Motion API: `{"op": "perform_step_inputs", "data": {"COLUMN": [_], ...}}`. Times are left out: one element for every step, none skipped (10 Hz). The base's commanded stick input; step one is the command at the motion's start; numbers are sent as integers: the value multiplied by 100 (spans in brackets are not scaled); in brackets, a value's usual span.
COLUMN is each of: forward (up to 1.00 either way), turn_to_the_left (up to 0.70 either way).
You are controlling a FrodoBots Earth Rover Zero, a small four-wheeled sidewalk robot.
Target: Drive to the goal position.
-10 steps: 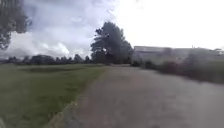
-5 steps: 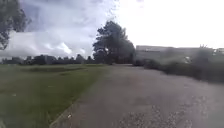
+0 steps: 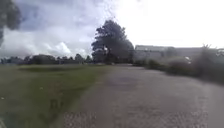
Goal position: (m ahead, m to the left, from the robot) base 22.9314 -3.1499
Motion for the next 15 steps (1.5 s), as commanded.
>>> {"op": "perform_step_inputs", "data": {"forward": [70,70,70,70,70,70,70,70,70,70,70,70,70,70,70], "turn_to_the_left": [0,0,0,0,-24,-24,-23,-23,-23,-20,-17,0,0,0,0]}}
